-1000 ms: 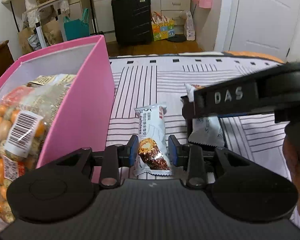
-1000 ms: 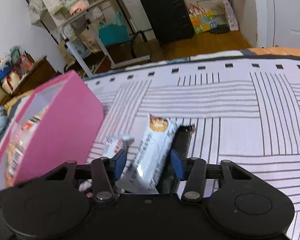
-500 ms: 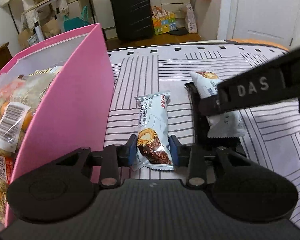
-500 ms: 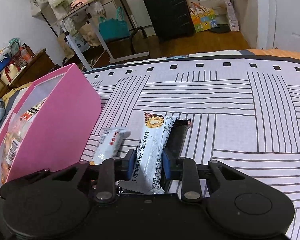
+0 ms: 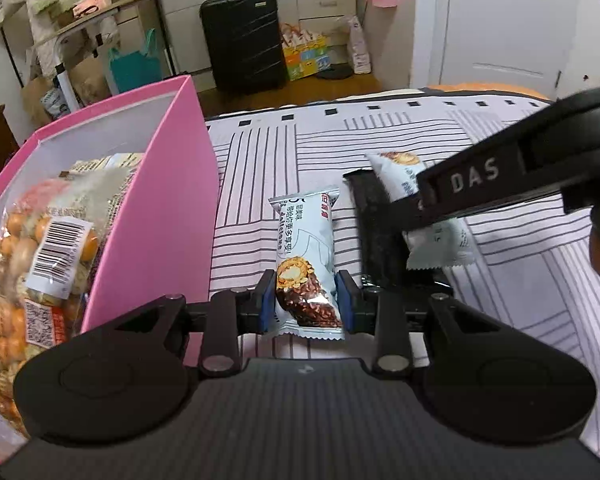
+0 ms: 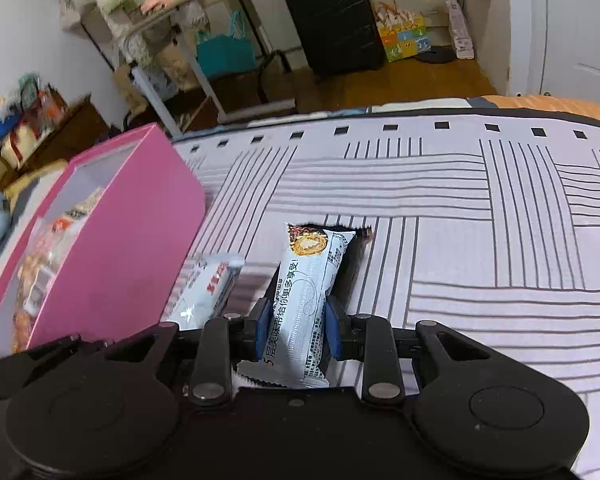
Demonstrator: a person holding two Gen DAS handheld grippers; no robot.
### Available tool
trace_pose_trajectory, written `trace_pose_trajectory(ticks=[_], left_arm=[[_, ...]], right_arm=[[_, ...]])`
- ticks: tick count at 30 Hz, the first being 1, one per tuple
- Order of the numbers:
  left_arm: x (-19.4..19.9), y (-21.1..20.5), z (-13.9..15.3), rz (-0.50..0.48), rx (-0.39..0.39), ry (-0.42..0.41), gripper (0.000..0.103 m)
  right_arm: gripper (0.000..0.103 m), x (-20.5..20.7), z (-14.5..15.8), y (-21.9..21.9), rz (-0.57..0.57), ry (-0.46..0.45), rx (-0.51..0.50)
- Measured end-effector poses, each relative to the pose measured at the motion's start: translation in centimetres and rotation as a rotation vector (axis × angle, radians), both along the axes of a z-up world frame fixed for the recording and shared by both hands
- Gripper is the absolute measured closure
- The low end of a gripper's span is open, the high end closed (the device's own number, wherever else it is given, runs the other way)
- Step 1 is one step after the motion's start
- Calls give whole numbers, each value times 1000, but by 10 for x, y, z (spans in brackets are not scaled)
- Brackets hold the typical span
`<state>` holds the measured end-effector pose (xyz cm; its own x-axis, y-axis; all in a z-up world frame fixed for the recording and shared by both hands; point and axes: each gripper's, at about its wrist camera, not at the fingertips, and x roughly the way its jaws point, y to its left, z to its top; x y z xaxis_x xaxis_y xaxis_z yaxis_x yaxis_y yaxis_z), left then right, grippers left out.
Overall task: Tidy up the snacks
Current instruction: 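Close the right tool on the white wafer bar with brown picture, then carry the white wafer bar into the pink box and open the right tool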
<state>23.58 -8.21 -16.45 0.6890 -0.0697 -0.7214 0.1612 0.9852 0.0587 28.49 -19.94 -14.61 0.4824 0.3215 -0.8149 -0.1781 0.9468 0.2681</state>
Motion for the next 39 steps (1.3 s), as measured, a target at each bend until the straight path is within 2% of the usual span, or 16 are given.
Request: trace_pose_trajectory(ticks=[4, 9, 16, 26, 35, 39], left_arm=[[-10, 1, 16, 0, -47, 3, 73], [-26, -1, 37, -29, -44, -3, 73], [-49, 6, 68, -34, -46, -6, 73], [-93, 33, 121, -75, -102, -28, 73], [-129, 70, 165, -89, -121, -79, 73], [-137, 97, 184, -52, -140, -129, 73]], right_arm=[[70, -10, 11, -9, -9, 94, 12], [70, -33, 30, -20, -21, 100, 0], [70, -77, 64, -38, -56, -11, 72], [70, -140, 101, -10, 9, -79, 123], [70, -165, 144, 24, 106, -114, 166], [70, -162, 157, 44, 151, -121, 199]])
